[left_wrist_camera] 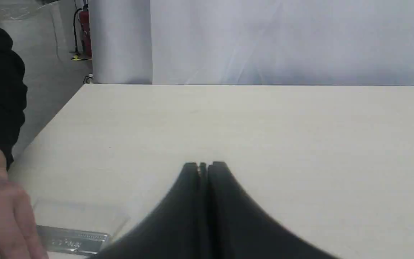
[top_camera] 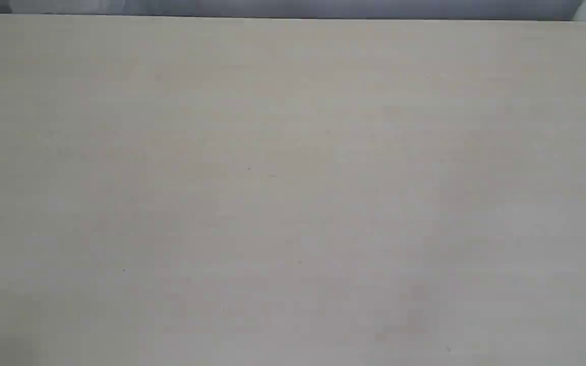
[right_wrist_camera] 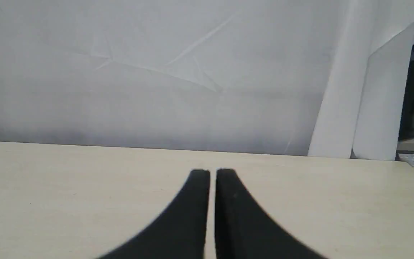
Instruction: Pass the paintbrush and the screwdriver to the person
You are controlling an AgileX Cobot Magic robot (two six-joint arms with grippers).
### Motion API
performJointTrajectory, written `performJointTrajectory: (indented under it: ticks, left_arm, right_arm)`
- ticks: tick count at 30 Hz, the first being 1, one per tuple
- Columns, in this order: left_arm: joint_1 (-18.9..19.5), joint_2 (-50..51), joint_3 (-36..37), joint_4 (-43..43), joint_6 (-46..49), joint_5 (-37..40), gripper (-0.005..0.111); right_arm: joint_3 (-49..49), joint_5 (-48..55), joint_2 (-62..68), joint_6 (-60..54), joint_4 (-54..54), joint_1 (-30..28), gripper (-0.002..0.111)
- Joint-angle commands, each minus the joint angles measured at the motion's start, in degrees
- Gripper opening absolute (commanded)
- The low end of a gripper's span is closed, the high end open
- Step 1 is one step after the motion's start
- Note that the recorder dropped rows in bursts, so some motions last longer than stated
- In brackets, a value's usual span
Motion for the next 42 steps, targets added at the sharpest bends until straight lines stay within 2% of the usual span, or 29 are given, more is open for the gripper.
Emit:
performJointTrajectory:
  ticks: [1,42]
  left_arm:
    - [-0.32,-0.14,0.12,-0.24,-0.12,-0.59,0.000]
    - [-0.32,-0.14,0.12,-0.12,-0.12,-0.65,0.000]
  right_arm:
    - [0.18,-0.55,-0.31,0.57,-1.36,-0.08,0.004]
    - [0.18,-0.22,-0.31,1.45,-0.97,-0.08,0.004]
